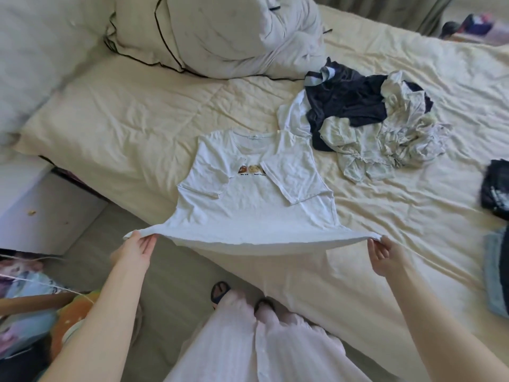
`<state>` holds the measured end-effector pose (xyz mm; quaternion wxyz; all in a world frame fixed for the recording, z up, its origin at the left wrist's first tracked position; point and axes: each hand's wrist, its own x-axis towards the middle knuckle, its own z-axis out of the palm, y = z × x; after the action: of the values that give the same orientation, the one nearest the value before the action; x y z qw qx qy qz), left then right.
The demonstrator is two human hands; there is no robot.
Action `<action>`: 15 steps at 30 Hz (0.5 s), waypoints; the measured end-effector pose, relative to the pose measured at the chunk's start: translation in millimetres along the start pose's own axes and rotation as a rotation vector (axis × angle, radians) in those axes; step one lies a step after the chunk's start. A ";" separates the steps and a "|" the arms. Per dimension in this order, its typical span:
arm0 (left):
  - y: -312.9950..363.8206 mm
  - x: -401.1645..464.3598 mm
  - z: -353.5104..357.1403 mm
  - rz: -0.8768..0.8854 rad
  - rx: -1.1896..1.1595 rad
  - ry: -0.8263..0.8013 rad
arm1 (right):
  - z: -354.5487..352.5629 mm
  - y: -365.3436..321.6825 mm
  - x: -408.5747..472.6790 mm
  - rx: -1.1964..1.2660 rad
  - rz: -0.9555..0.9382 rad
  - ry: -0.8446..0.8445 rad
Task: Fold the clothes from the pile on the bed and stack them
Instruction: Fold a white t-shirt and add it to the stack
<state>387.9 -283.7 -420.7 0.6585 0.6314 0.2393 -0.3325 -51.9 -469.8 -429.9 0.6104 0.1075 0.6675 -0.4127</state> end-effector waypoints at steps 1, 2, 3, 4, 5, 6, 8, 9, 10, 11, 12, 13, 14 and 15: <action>5.9 1.5 7.5 0.009 -0.010 -0.007 | 7.2 -6.1 -1.5 0.023 0.004 -0.002; 11.7 2.7 14.6 0.018 -0.022 -0.011 | 14.4 -10.9 -3.0 0.043 0.008 -0.007; 18.3 3.6 22.2 0.023 -0.035 -0.022 | 22.1 -15.8 -3.7 0.058 0.010 -0.009; 24.8 5.6 31.7 0.025 -0.047 -0.035 | 31.7 -20.3 -5.0 0.057 0.006 -0.021; 30.5 8.7 40.2 0.024 -0.058 -0.039 | 41.2 -24.4 -4.8 0.057 -0.013 -0.029; 35.4 12.6 48.3 0.026 -0.074 -0.039 | 50.9 -27.2 -5.7 0.061 -0.045 -0.032; 44.3 21.0 66.6 0.028 -0.080 -0.046 | 71.1 -31.6 -1.4 0.061 -0.100 -0.036; 47.9 26.4 76.8 0.028 -0.082 -0.053 | 83.2 -34.1 0.9 0.068 -0.124 -0.030; 51.2 32.4 86.2 0.030 -0.088 -0.051 | 94.7 -36.1 2.7 0.070 -0.148 -0.030; 53.9 38.1 94.5 0.032 -0.095 -0.044 | 105.5 -37.9 4.4 0.078 -0.166 -0.027; 56.9 45.9 104.9 0.030 -0.101 -0.042 | 119.4 -40.2 8.3 0.080 -0.181 -0.028; 59.2 53.0 114.4 0.028 -0.101 -0.042 | 132.3 -42.8 11.8 0.076 -0.192 -0.023; 61.2 63.3 126.1 0.028 -0.098 -0.045 | 147.7 -45.6 18.9 0.070 -0.198 -0.017; 62.5 72.3 136.9 0.030 -0.092 -0.045 | 161.6 -48.6 25.1 0.068 -0.207 -0.010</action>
<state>467.8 -430.2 -419.8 0.6969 0.5964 0.2297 -0.3254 28.2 -620.0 -418.4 0.5640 0.0567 0.6574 -0.4965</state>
